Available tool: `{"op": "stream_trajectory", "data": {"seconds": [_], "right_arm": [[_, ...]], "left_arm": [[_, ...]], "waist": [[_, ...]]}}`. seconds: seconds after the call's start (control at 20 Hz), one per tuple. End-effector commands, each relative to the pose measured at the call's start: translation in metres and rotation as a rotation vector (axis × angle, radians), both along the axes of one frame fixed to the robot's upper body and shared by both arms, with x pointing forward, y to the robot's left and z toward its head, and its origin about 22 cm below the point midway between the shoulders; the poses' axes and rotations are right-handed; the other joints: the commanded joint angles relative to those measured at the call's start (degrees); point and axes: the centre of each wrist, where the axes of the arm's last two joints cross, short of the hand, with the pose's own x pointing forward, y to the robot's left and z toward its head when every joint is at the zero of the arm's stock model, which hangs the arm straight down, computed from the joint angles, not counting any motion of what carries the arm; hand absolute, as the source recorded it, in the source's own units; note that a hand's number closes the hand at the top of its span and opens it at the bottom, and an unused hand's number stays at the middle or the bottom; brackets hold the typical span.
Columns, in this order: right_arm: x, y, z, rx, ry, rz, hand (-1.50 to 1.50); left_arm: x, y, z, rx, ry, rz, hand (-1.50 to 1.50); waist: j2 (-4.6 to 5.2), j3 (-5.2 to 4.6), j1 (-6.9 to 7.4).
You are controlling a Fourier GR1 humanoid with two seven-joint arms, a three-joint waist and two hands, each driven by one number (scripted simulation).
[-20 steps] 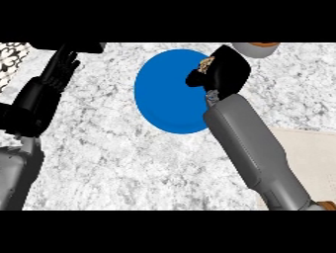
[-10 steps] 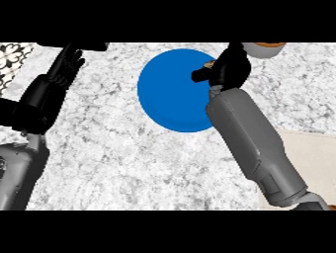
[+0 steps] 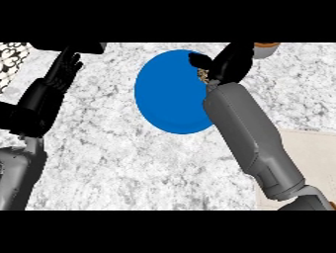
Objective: Pick the cupcake from the placemat and place it in the plate
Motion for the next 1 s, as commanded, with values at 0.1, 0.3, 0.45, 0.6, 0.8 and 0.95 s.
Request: {"op": "stream_trajectory", "data": {"seconds": [0.1,0.3,0.45,0.6,0.8,0.95], "right_arm": [[-0.008,0.012,-0.006,0.192,-0.176,-0.075,-1.5],[-0.028,0.003,-0.04,0.2,-0.207,-0.096,-1.5],[-0.053,0.004,-0.056,0.189,-0.213,-0.046,-1.5],[-0.077,-0.003,-0.065,0.187,-0.206,-0.04,-1.5],[-0.114,-0.008,-0.064,0.159,-0.223,-0.02,-1.5],[-0.155,-0.018,-0.075,0.168,-0.169,-0.032,-1.5]], "left_arm": [[0.007,0.009,0.007,0.005,0.008,0.049,0.0],[-0.006,0.009,-0.014,0.001,0.022,0.076,0.0],[-0.014,0.017,-0.007,-0.002,0.032,0.095,0.0],[-0.029,0.028,-0.016,-0.004,0.055,0.123,0.0],[-0.032,0.036,-0.014,-0.007,0.023,0.123,0.0],[-0.031,0.045,-0.012,0.019,0.05,0.126,0.0]], "waist": [[-0.84,-0.05,-2.12],[-1.6,-0.09,-4.66],[-2.05,-0.07,-5.8],[-2.15,-0.09,-6.21],[-2.24,-0.14,-6.8],[-2.18,-0.13,-7.33]]}}
